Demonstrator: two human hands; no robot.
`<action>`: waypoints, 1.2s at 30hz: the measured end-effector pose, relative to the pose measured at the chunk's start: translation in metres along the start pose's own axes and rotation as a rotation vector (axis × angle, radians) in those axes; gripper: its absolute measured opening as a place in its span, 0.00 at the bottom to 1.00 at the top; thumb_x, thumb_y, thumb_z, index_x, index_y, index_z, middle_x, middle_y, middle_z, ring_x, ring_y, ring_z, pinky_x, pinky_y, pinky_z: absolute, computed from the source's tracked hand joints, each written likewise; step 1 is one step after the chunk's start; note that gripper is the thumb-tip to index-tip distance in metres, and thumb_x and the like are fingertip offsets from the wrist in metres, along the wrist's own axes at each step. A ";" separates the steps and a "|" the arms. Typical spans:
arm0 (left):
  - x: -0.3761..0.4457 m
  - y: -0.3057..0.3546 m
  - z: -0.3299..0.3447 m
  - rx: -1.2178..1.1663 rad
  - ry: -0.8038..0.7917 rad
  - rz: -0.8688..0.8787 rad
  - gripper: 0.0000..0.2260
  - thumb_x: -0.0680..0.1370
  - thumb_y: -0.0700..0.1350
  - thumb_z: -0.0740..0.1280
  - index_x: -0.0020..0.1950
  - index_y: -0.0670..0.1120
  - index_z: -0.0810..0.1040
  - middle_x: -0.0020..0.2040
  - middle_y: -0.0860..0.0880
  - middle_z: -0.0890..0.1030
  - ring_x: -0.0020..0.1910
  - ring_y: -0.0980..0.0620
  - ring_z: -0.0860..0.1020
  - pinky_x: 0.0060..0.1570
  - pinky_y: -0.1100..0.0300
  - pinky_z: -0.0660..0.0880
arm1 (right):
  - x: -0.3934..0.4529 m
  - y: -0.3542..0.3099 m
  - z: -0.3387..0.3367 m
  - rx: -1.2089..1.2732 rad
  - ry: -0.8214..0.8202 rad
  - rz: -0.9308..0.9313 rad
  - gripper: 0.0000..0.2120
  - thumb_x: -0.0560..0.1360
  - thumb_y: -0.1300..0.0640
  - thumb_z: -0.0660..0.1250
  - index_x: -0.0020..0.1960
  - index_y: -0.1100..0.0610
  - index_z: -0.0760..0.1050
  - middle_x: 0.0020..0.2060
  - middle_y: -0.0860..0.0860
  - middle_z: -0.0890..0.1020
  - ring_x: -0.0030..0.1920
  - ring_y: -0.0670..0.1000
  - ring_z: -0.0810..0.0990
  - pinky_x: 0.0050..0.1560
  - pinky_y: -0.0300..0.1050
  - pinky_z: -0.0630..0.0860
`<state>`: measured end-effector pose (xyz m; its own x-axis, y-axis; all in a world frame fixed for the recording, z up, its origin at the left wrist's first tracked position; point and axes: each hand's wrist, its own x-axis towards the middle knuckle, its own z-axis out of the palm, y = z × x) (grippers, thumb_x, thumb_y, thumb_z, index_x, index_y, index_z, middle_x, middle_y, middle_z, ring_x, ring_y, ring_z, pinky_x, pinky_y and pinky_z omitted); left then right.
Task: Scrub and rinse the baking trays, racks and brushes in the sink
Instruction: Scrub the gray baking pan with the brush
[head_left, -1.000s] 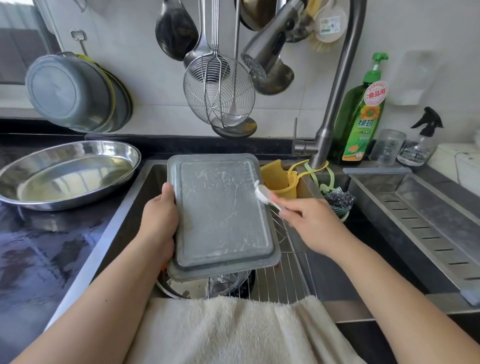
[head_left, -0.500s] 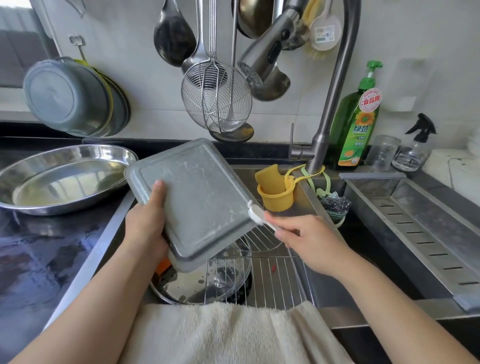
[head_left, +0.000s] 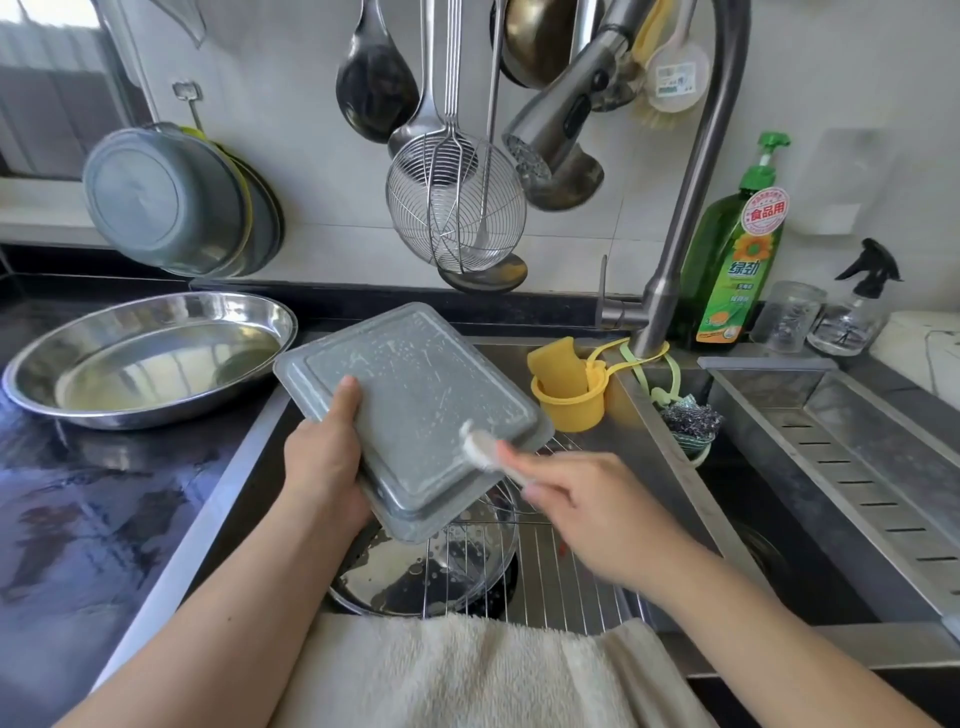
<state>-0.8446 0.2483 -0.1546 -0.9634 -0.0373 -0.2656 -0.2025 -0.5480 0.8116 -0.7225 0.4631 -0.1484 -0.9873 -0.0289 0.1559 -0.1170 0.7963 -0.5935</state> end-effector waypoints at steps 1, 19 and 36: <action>0.001 0.001 -0.001 -0.013 0.001 -0.001 0.15 0.81 0.51 0.73 0.63 0.44 0.78 0.55 0.44 0.87 0.51 0.44 0.87 0.54 0.42 0.83 | 0.004 0.005 -0.007 -0.038 0.094 0.045 0.25 0.83 0.56 0.64 0.72 0.32 0.67 0.35 0.44 0.77 0.27 0.43 0.68 0.26 0.38 0.67; 0.002 0.007 0.000 0.043 -0.081 0.281 0.18 0.83 0.45 0.70 0.71 0.45 0.73 0.61 0.44 0.85 0.57 0.44 0.85 0.55 0.43 0.83 | 0.001 0.030 -0.013 0.016 0.186 0.159 0.24 0.82 0.54 0.63 0.67 0.25 0.67 0.30 0.54 0.72 0.32 0.48 0.65 0.35 0.45 0.63; 0.009 0.003 -0.008 0.100 -0.005 0.161 0.14 0.82 0.45 0.70 0.67 0.46 0.77 0.58 0.45 0.86 0.55 0.44 0.85 0.53 0.46 0.82 | -0.003 0.029 -0.015 0.133 0.042 0.288 0.21 0.84 0.56 0.61 0.73 0.37 0.69 0.33 0.48 0.76 0.26 0.41 0.66 0.30 0.35 0.65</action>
<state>-0.8526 0.2398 -0.1586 -0.9855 -0.1138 -0.1258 -0.0619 -0.4495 0.8911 -0.7212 0.4952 -0.1543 -0.9770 0.2131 -0.0026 0.1507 0.6820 -0.7156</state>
